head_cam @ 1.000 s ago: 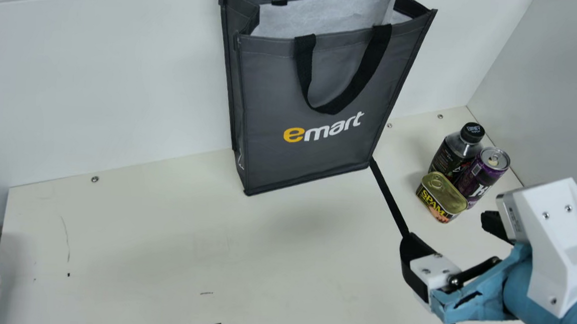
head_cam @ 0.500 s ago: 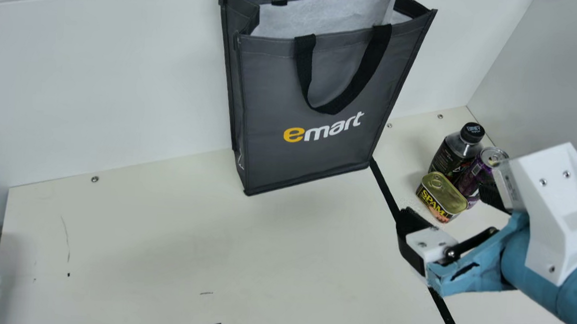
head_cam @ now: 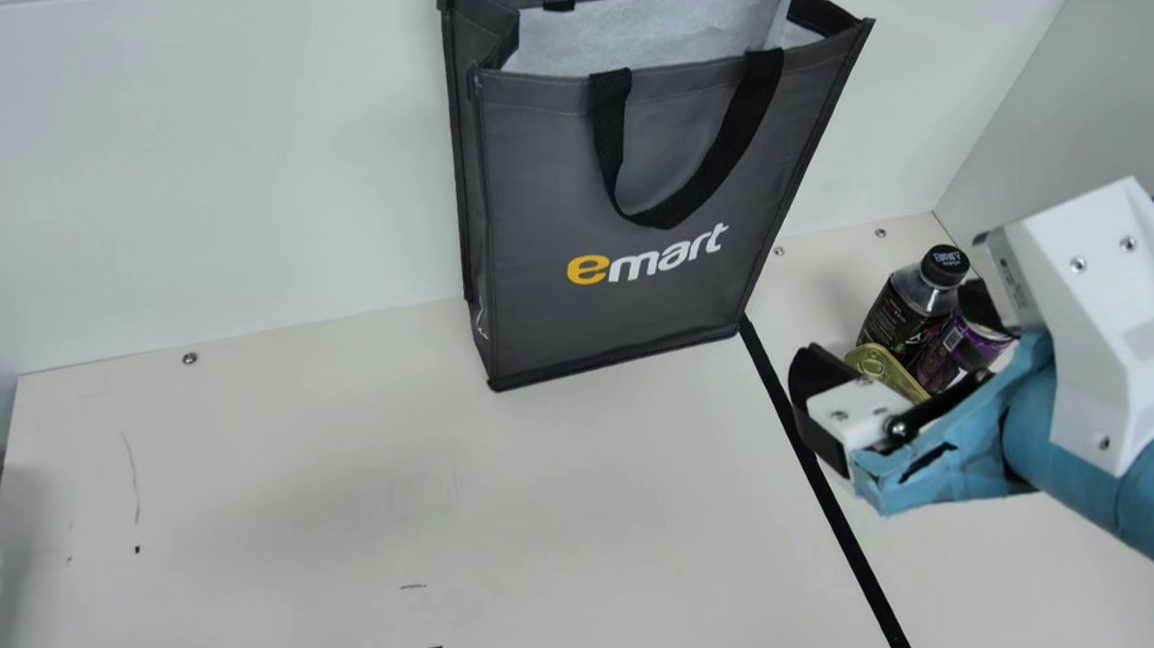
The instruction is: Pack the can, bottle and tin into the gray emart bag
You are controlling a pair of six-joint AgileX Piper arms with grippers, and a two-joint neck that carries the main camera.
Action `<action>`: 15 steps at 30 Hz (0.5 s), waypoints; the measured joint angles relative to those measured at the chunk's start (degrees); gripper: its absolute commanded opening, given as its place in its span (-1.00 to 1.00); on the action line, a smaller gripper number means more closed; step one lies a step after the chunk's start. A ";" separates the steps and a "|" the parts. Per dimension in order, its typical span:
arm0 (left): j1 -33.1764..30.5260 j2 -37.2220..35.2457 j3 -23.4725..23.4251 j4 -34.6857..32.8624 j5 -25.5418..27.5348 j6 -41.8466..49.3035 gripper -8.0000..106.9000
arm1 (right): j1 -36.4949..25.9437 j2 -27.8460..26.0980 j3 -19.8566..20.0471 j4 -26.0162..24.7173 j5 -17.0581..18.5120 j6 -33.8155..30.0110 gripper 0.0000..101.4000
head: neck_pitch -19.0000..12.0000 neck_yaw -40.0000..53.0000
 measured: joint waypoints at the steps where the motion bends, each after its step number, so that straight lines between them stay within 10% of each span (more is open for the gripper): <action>1: 0.00 0.00 0.00 0.00 0.00 0.00 0.71 | -0.22 0.46 -0.68 0.05 0.00 -0.61 0.79 | 0.00 0.00; 15: 0.00 0.00 0.00 0.00 0.00 0.00 0.71 | -4.11 8.26 -11.39 4.85 -0.05 -12.55 0.79 | 0.00 0.00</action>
